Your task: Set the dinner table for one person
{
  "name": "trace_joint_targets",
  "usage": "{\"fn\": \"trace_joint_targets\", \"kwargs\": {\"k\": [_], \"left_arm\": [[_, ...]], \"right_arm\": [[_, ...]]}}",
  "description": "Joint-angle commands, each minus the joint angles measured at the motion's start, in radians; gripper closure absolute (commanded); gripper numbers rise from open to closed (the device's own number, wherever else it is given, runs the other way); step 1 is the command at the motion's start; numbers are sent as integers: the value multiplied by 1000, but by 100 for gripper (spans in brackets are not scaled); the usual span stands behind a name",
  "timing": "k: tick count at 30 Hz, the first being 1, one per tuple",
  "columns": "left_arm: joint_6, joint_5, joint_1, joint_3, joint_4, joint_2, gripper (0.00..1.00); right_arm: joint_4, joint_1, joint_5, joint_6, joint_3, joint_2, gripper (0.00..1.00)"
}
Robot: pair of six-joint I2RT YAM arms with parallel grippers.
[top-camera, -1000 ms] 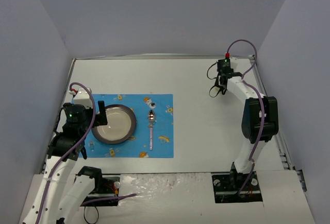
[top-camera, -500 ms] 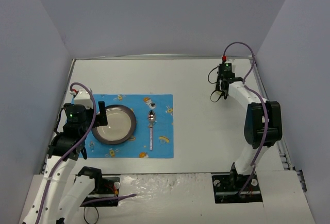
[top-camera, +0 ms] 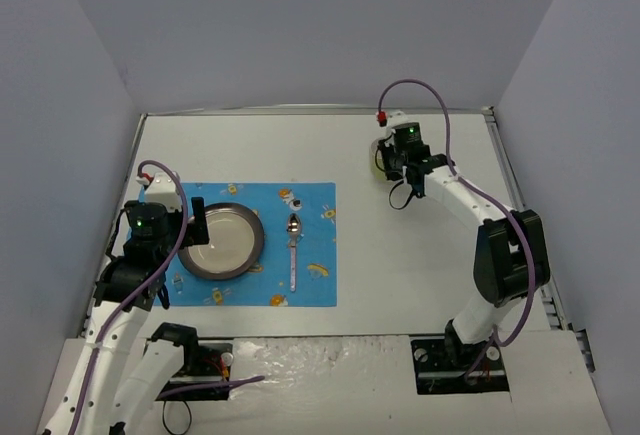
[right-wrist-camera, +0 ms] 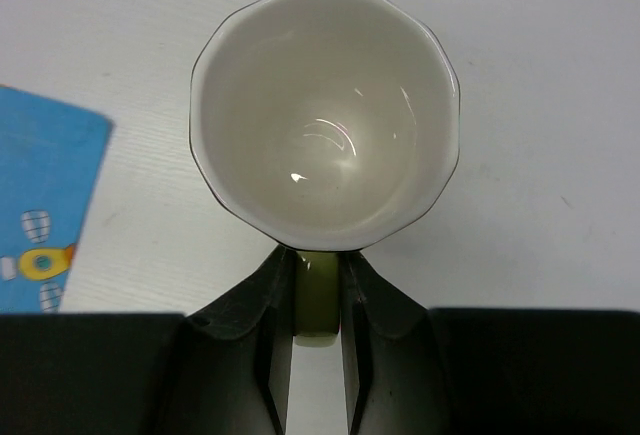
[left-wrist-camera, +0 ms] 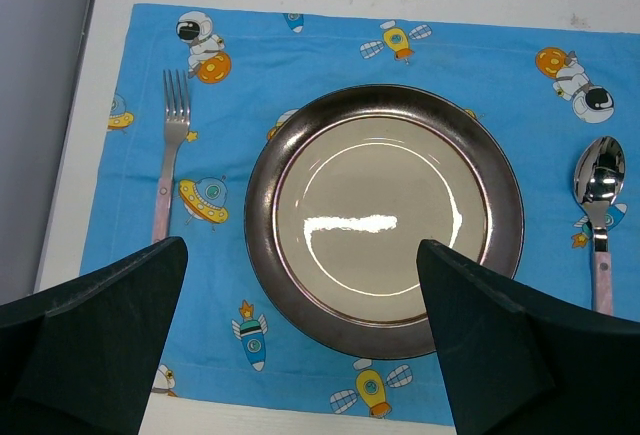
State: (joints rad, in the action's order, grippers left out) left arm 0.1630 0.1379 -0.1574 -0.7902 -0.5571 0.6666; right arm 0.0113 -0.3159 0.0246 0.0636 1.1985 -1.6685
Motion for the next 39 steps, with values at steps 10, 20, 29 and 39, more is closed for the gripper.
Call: {"fn": "trace_joint_targets", "kwargs": {"k": [10, 20, 29, 39], "left_arm": [[-13, 30, -4, -18, 46, 4, 3], [-13, 40, -4, -15, 48, -2, 3], [-14, 38, -4, -15, 50, 0, 3], [-16, 40, -4, -15, 49, -3, 3]], "right_arm": [[-174, -230, -220, 164, 184, 10, 100], [-148, -305, -255, 206, 285, -106, 100], [-116, -339, -223, 226, 286, -146, 100], [-109, -348, -214, 222, 246, -144, 100]]}}
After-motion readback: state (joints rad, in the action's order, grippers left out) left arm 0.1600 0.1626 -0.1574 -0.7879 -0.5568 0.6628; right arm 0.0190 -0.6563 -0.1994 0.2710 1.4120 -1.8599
